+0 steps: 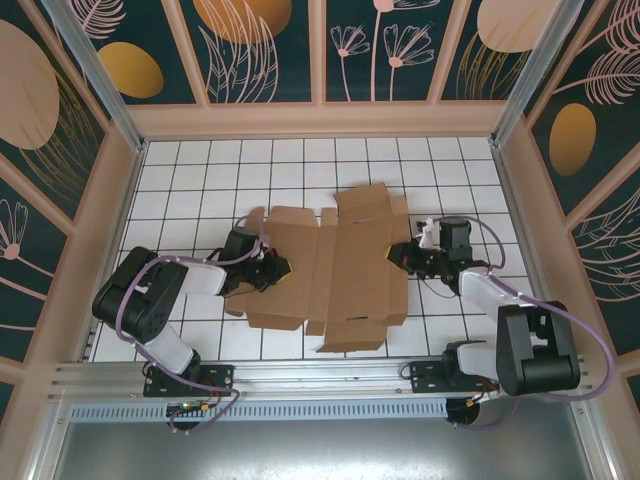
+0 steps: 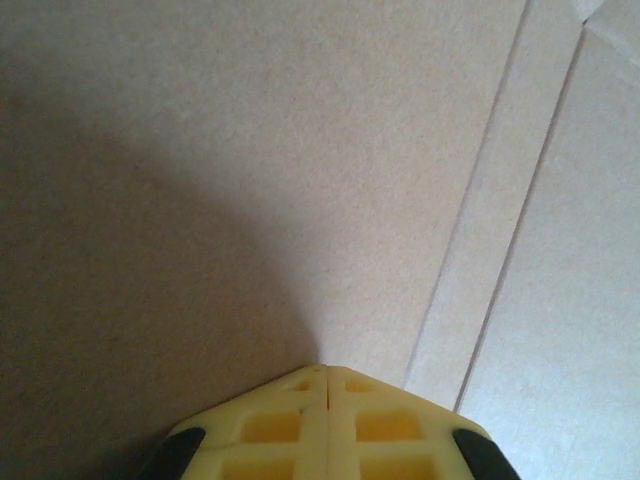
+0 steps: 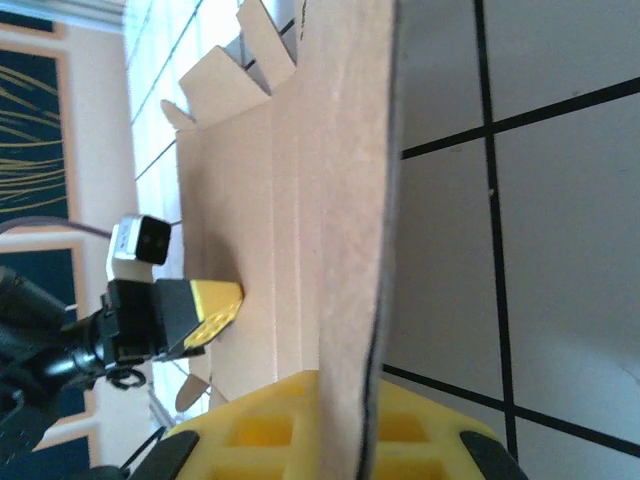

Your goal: Fold the paper box

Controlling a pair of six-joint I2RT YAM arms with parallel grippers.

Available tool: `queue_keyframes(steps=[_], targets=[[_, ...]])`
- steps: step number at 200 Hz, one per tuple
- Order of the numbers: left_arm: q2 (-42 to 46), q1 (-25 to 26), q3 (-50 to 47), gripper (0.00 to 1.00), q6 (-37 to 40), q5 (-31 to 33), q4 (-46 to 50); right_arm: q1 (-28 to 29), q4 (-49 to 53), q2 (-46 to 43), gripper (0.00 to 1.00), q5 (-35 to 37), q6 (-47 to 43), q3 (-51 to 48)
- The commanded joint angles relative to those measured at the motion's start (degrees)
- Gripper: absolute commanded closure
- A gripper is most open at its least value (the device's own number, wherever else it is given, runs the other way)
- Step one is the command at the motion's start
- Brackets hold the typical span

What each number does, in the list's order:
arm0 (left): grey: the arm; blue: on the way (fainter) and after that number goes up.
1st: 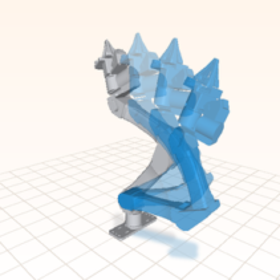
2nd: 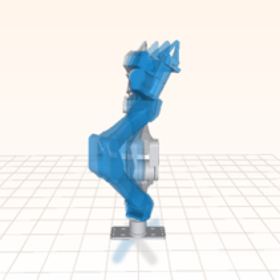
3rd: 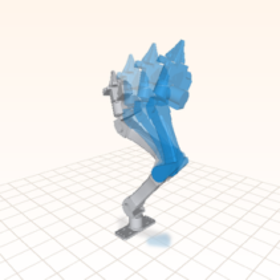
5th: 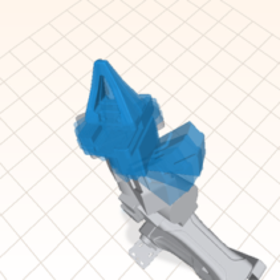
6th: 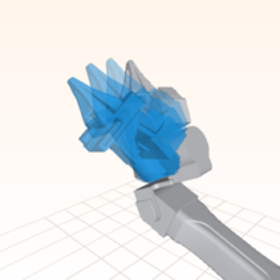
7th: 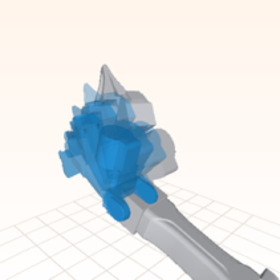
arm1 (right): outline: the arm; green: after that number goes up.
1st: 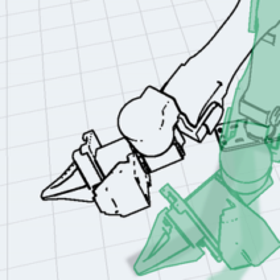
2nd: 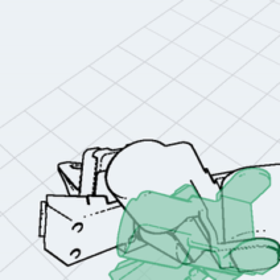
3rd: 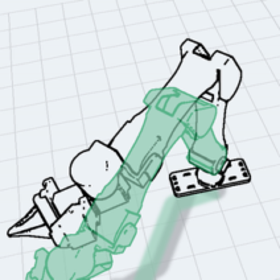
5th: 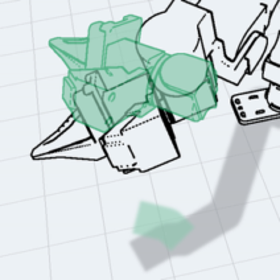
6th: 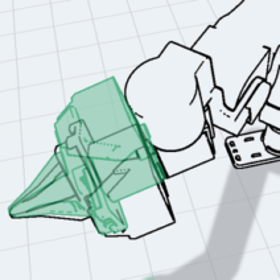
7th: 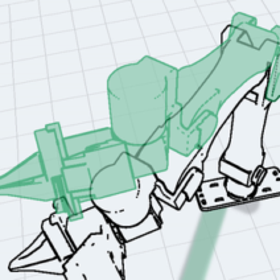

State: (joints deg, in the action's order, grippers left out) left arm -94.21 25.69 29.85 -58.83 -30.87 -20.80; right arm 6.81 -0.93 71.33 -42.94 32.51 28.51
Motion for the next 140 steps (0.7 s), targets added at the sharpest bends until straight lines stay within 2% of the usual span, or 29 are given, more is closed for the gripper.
queue_keyframes(steps=[1, 21, 40, 59, 82, 91, 115, 140], targets=[[0.7, 1.74, -1.61, 1.0, -0.59, 0.39, 3.58, 0.08, 11.5, -2.13, 0.99, 10.32, -6.85, 6.71], [0.12, 5.02, -0.27, 1.0, -0.62, 0.14, 3.28, 1.04, 20.79, 0.25, 0.98, 15.61, -10.44, 14.87], [-0.87, 7.61, 0.59, 1.0, -1.95, -1.11, 0.72, 3.62, 30.15, 3.33, 0.98, 23.91, -15.3, 23.55], [0.08, 8.35, 2.14, 1.0, -1.79, -2.55, -0.33, 5.44, 38.06, 7.34, 0.98, 31.26, -20.18, 31.8], [3.98, 8.39, 3.67, 1.0, -1.65, -4.31, -0.14, 6.72, 44.15, 12.18, 0.98, 36.98, -26.02, 39.38], [6.53, 8.34, 5.08, 1.0, -0.27, -2.61, 3.47, 7.05, 45.05, 13.43, 0.97, 38.08, -27.11, 41.16], [14.32, 7.94, 8.9, 1.0, 6.25, 7.24, 16.88, 9.21, 46.86, 16.75, 0.97, 38.65, -30.3, 44.59], [16.71, 5.05, 9.6, 1.0, 7.84, 12.03, 22.44, 10.99, 48.22, 21.01, 0.96, 34.98, -32.26, 47.66]])
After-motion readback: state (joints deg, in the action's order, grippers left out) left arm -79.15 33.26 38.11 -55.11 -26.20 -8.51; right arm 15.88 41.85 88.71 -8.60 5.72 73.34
